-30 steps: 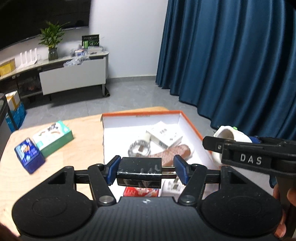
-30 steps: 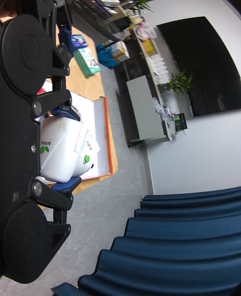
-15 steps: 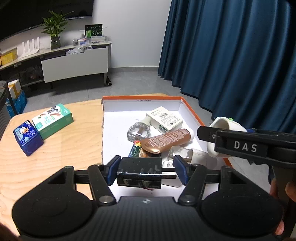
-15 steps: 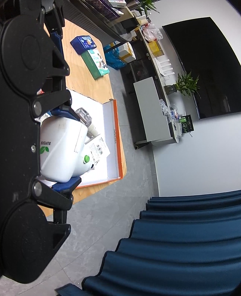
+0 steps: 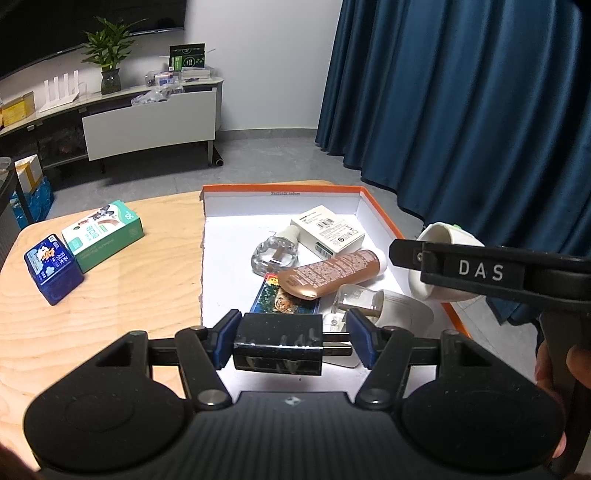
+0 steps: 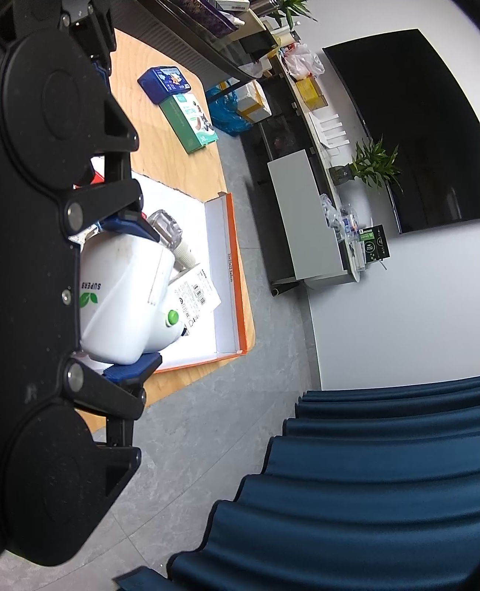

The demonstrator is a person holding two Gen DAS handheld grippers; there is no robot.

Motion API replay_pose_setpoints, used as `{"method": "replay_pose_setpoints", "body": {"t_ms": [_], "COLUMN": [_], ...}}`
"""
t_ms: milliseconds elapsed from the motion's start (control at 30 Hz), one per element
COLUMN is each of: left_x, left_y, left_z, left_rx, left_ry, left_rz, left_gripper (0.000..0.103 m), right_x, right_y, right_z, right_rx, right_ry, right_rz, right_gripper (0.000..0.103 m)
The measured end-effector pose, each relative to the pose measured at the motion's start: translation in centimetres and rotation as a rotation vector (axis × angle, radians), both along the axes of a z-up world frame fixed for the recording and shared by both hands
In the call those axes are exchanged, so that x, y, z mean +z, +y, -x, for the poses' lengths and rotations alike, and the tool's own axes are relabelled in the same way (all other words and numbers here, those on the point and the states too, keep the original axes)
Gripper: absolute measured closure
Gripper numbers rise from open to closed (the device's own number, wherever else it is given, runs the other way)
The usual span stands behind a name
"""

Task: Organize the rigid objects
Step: 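Carry the black plug with the left tool while the right tool carries the diffuser to the lid, then hold the black plug and white diffuser just above the lid with both tools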

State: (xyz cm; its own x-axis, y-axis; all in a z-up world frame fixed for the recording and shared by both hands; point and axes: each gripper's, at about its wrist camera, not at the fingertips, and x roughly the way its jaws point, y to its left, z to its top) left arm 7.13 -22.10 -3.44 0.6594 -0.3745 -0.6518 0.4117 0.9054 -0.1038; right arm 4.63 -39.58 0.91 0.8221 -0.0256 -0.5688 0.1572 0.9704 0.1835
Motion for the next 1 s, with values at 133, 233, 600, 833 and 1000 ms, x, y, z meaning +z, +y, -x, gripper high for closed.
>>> {"method": "replay_pose_setpoints", "body": {"t_ms": [133,233,600,833,1000], "left_x": [0.03,0.04,0.36,0.32,0.24], "left_y": [-0.02,0.02,-0.24,-0.12,-0.14], "left_z": [0.08,0.05,-0.01,-0.22,-0.19], "left_rx": [0.005,0.007,0.006,0.011,0.011], "left_ry": [-0.002,0.002,-0.002,-0.002,0.003], "left_rz": [-0.003,0.0,-0.001,0.0,-0.001], "left_gripper": [0.04,0.04,0.04,0.04,0.04], "right_x": [0.02,0.0,0.13,0.25,0.16], "right_y": [0.0,0.02,0.26,0.23,0.24], "right_z": [0.0,-0.1,-0.58,-0.77,-0.87], "right_rx": [0.001,0.004,0.015,0.016,0.014], "right_ry": [-0.001,0.002,0.002,0.005,0.007], "right_rz": [0.001,0.006,0.013,0.013,0.011], "right_gripper": [0.027,0.027,0.027,0.027,0.027]}}
